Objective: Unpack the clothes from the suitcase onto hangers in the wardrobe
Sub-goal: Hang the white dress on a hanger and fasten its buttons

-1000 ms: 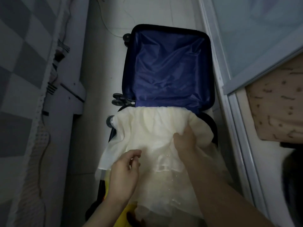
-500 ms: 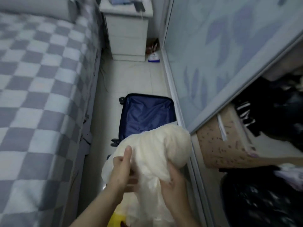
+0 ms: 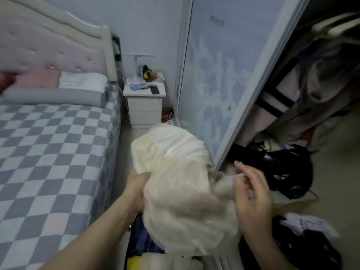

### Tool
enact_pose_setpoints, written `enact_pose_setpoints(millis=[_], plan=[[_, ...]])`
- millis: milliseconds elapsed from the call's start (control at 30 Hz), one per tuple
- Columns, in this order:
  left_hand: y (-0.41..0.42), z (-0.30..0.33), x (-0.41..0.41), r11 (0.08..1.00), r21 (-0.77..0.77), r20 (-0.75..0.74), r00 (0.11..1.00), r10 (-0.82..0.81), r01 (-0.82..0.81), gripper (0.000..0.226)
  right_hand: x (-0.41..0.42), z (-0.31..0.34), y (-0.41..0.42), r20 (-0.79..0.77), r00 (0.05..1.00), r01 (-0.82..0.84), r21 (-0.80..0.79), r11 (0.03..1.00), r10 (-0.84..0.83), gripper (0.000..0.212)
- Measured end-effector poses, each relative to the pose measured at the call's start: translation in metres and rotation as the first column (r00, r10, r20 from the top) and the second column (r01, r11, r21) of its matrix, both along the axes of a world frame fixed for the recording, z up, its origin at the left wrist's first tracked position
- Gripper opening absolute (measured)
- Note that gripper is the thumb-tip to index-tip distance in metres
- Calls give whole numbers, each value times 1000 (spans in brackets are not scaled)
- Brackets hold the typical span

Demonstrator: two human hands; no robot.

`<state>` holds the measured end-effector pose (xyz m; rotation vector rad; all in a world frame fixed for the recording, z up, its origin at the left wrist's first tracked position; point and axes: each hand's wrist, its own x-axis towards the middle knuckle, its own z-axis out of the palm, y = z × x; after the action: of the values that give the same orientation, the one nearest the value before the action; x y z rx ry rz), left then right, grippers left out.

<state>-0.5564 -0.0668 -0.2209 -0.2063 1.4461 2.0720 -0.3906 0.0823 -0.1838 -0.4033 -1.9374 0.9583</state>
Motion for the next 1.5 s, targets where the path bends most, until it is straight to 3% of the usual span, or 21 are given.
enact_pose_setpoints(millis=[67,167,267,333,367,433,500,567,633,700,800,833,867,967,1033,1100,1167,1200,1267,1400,1500], plan=[[-5,22,2,996,-77,-79,997,28,-34,45,-4,26,23,129,990,98,-298,949,-62,31],[-8,49,2,984,-177,-212,977,0,-39,48,-14,42,30,289,919,12,-699,715,267,58],[-6,74,7,984,-176,-300,953,-41,-13,48,-24,49,19,-2,905,-183,-905,385,426,46],[-6,85,14,983,-183,-352,931,-91,27,43,-32,57,16,-222,915,-326,-898,295,336,36],[-7,88,16,976,-213,-381,917,-119,38,38,-36,63,16,-239,922,-345,-866,362,306,41],[-8,92,17,960,-277,-430,887,-168,47,45,-39,76,17,-143,951,-288,-735,614,274,58],[-11,96,13,914,-400,-578,793,-193,-69,72,-37,88,16,7,967,-222,-464,858,254,64],[-13,114,15,888,-384,-727,675,-123,-252,77,-33,94,9,167,941,-281,-103,954,295,65],[-10,136,21,941,-289,-754,648,-110,-177,61,-29,96,-1,308,939,-268,385,883,151,68],[-6,161,31,949,-282,-670,680,-299,139,48,-28,93,-10,403,914,-337,690,640,47,76],[3,179,46,814,-376,-627,524,-576,444,46,-31,91,-21,419,907,-374,847,377,-41,96],[8,179,51,824,-388,-651,510,-562,413,31,-30,93,-24,402,914,-365,875,317,-58,93],[13,178,52,871,-380,-665,562,-492,312,15,-28,93,-24,401,914,-372,888,269,-59,88],[27,166,43,969,-227,-504,839,-203,98,9,-16,94,-23,396,913,-407,869,282,98,70],[30,157,32,983,-148,-360,920,-154,107,14,-6,99,-20,208,952,-287,856,429,223,44],[30,151,26,974,-139,-250,946,-207,177,14,3,105,-12,-36,995,-34,747,665,91,38],[32,148,24,964,-142,-184,951,-247,223,14,8,115,-7,8,1000,-21,307,951,19,62],[34,148,22,962,-137,-161,953,-256,235,15,8,120,-6,126,984,-125,-1,992,124,78],[39,150,20,959,-108,-132,952,-276,263,19,3,119,-2,242,906,-232,-403,885,347,78],[42,156,21,948,-119,-159,937,-312,295,21,-8,116,7,256,936,-122,-408,905,242,7],[42,159,20,950,-290,-442,864,-242,118,18,-16,135,15,33,974,-151,-645,749,225,7]])
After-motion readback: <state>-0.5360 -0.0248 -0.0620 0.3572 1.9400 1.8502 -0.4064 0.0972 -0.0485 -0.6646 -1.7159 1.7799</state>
